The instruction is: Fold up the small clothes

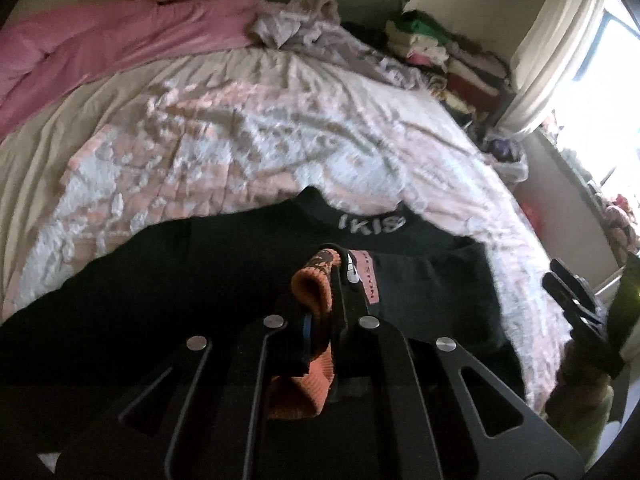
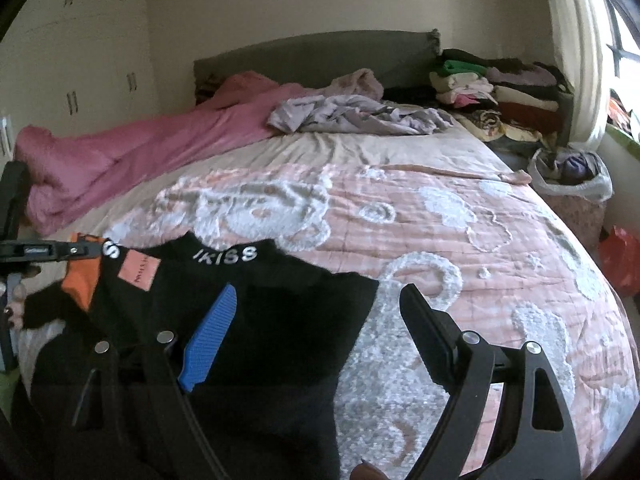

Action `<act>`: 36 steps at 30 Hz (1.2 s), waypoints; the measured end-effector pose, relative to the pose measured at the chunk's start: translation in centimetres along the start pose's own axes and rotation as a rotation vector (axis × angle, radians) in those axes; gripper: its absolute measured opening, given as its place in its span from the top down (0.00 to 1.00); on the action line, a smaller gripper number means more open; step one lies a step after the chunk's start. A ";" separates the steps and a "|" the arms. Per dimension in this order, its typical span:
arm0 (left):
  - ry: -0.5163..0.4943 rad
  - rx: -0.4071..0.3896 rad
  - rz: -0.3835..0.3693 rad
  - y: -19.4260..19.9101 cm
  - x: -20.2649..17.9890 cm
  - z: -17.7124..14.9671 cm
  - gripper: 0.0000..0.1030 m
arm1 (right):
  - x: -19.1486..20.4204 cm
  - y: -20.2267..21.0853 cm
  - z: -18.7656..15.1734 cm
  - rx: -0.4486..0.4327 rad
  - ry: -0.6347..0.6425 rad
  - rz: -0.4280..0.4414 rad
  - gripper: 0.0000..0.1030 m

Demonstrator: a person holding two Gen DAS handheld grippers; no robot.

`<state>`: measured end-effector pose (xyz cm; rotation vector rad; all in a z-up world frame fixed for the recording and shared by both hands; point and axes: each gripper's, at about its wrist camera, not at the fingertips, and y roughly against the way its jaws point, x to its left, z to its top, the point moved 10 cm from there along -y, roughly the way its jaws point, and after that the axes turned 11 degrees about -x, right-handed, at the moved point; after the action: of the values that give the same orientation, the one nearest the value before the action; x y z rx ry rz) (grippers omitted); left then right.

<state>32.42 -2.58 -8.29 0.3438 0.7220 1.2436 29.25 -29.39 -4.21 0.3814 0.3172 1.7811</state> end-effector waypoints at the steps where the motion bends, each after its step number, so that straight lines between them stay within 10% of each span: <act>1: 0.004 0.005 0.008 -0.2 0.4 -0.3 0.94 | 0.5 -0.2 -0.2 0.006 0.010 0.006 0.20; 7: 0.008 -0.051 0.139 0.9 4.2 -0.2 0.79 | 3.1 -0.7 -0.8 0.036 0.065 0.054 0.20; 13: -0.048 -0.050 0.086 1.3 1.8 -0.7 0.65 | 5.6 -1.3 -1.1 0.065 0.091 0.126 0.20; 20: -0.127 0.108 0.170 -2.6 2.6 -6.4 0.63 | 7.5 -3.4 -4.3 0.171 0.124 0.156 0.20; 36: -0.090 0.066 0.142 -1.9 3.6 -7.6 0.61 | 4.8 -5.7 -9.9 0.348 0.090 0.081 0.20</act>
<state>29.27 -0.88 -16.10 0.5091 0.6712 1.3312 29.10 -23.52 -15.17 0.5672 0.6879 1.8263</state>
